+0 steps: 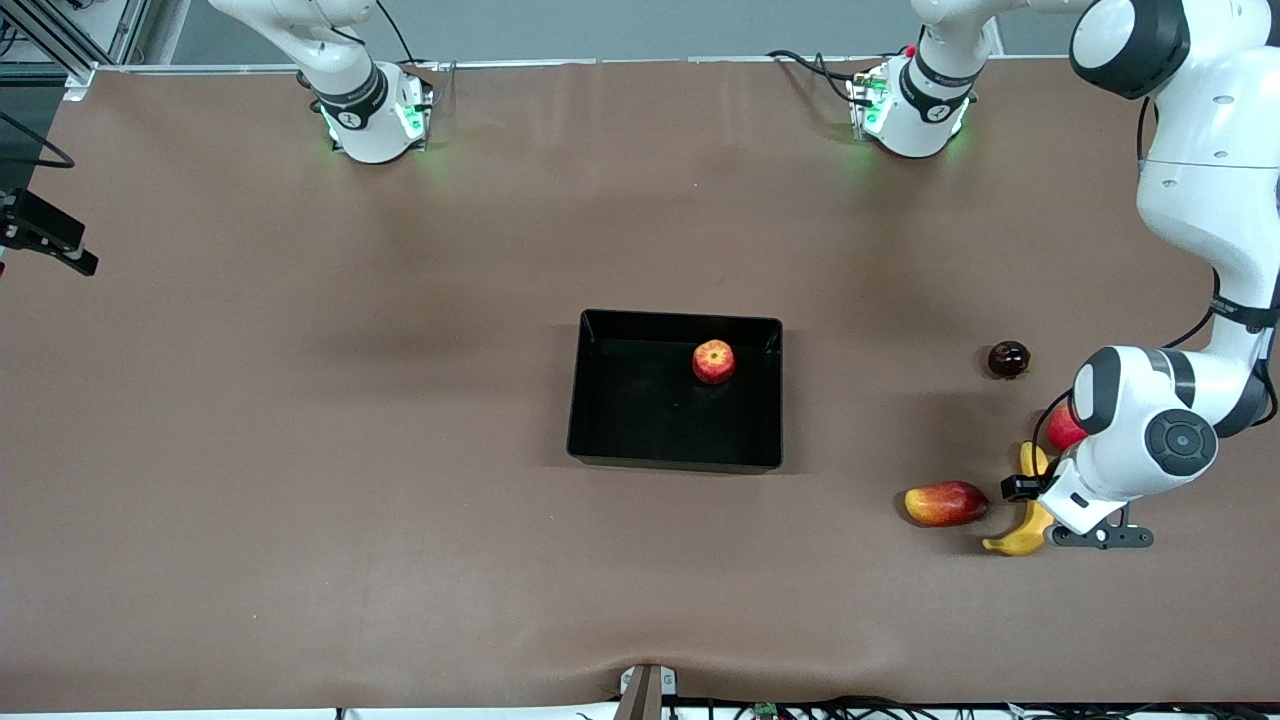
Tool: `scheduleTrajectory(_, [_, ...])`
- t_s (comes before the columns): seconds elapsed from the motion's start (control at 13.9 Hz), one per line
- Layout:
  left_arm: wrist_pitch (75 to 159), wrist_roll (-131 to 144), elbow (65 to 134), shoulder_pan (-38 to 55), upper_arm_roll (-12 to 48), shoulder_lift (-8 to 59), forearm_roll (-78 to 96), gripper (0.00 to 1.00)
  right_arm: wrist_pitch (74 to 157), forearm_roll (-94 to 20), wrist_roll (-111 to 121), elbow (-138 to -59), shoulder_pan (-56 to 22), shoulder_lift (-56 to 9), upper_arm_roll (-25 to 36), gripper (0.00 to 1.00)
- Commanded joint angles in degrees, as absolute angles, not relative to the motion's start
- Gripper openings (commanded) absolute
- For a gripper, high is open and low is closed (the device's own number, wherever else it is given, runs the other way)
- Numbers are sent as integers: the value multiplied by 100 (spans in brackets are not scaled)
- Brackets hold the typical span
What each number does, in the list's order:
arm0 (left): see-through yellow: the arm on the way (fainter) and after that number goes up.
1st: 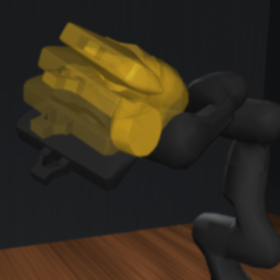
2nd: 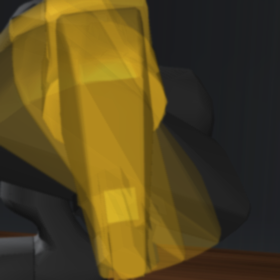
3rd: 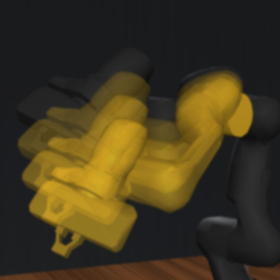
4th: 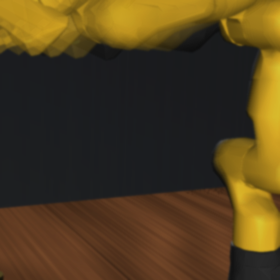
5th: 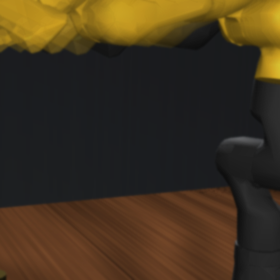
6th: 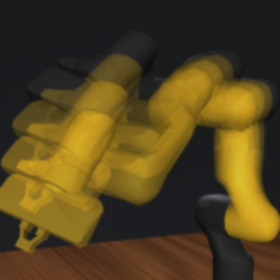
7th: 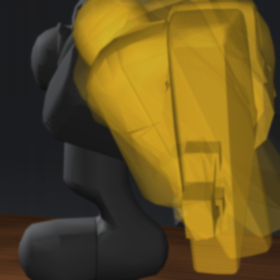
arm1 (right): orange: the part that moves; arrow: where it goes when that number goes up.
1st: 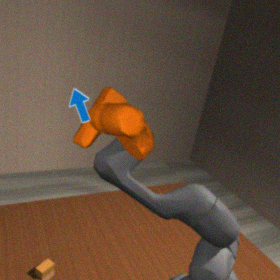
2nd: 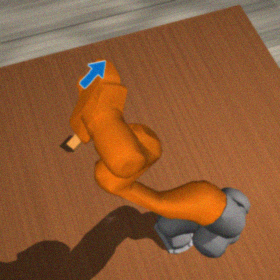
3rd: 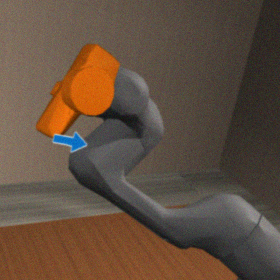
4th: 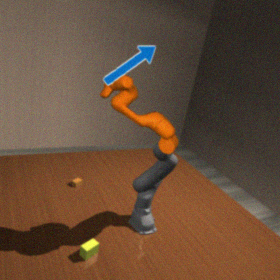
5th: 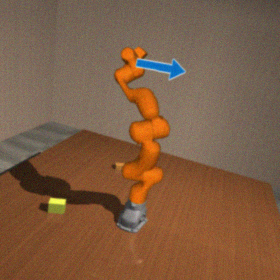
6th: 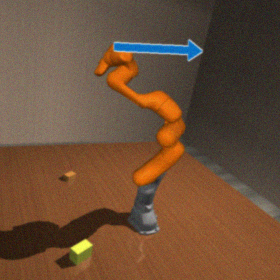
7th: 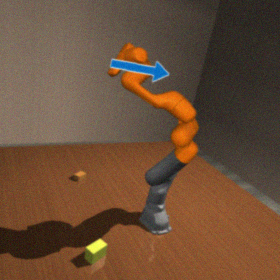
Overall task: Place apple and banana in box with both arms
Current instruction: 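Grasp the banana with the left gripper and lift it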
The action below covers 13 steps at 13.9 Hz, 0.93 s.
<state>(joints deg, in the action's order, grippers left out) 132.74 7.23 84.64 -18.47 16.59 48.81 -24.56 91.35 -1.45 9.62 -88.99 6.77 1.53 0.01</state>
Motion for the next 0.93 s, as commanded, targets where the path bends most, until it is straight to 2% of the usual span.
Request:
scheduleTrajectory(0.0, [13298,686,8420,-1863,1696,4887,-2505,12,9053,-220,905,-8789,721,123,-35,100])
scheduleTrajectory(0.07, [13298,625,8420,-1863,1696,4861,-2548,0,9053,-220,897,-8789,721,123,-44,100])
scheduleTrajectory(0.5, [13184,457,8270,-1898,1758,4343,-2769,0,9053,-220,896,-8789,712,123,-44,100])
scheduleTrajectory(0.86, [12053,554,8271,-1732,2214,3412,-2725,0,9061,-220,896,-8789,712,123,-44,100])
